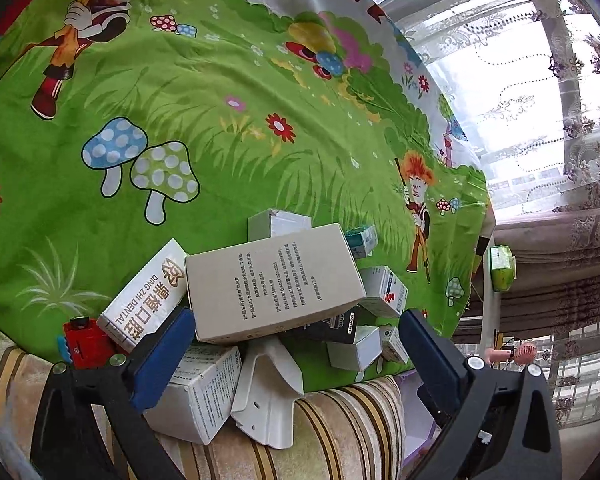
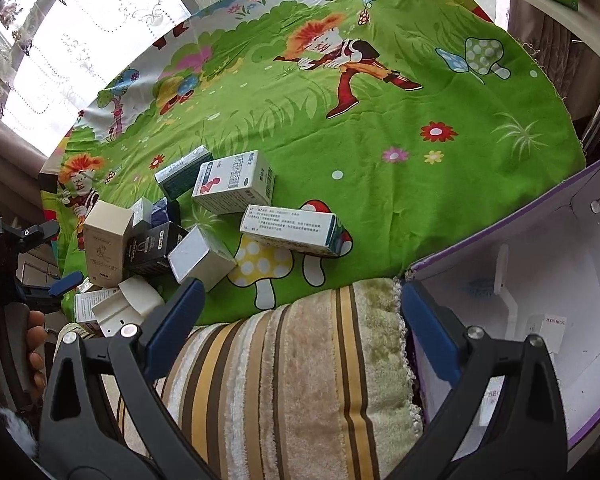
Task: Organize rigid objects
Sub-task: 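Grasp large beige box with left tool while right tool grasps long white medicine box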
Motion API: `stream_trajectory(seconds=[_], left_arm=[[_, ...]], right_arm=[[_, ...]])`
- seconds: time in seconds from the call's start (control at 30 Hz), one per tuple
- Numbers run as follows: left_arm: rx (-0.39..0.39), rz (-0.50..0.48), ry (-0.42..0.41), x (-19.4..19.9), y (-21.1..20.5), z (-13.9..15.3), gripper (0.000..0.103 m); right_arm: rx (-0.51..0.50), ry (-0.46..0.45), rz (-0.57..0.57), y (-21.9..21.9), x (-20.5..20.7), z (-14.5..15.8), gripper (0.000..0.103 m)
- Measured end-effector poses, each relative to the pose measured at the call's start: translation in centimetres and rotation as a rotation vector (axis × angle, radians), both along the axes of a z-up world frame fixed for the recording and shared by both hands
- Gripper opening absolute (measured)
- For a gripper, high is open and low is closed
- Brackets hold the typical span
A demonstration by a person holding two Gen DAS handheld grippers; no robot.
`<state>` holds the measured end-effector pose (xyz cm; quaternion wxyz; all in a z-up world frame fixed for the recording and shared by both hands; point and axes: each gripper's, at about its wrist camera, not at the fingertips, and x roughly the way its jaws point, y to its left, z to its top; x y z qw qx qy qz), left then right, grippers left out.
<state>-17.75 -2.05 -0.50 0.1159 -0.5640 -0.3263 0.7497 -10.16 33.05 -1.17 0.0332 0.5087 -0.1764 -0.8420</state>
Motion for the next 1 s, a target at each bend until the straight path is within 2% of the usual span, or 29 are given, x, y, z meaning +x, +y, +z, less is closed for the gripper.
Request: stream_trajectory(seconds=[0.3, 0.57, 1.0], left_arm=[[-0.013, 0.044, -0.060, -1.6, 0.2, -0.8, 0.103], [-0.061, 0.071, -0.096, -2.4, 0.2, -1.6, 0.103], [-0.068, 0.060, -0.106, -2.2, 0.6, -2.1, 0.103]], right_arm=[[-0.021, -0.042, -0.029, -0.8, -2.7, -1.4, 0.100], [-0.006, -0.075, -0.034, -1.3, -4.3, -2.4, 0.099], [0.024, -0.124, -0.027, -1.9, -6.0, -3.7, 0.099]])
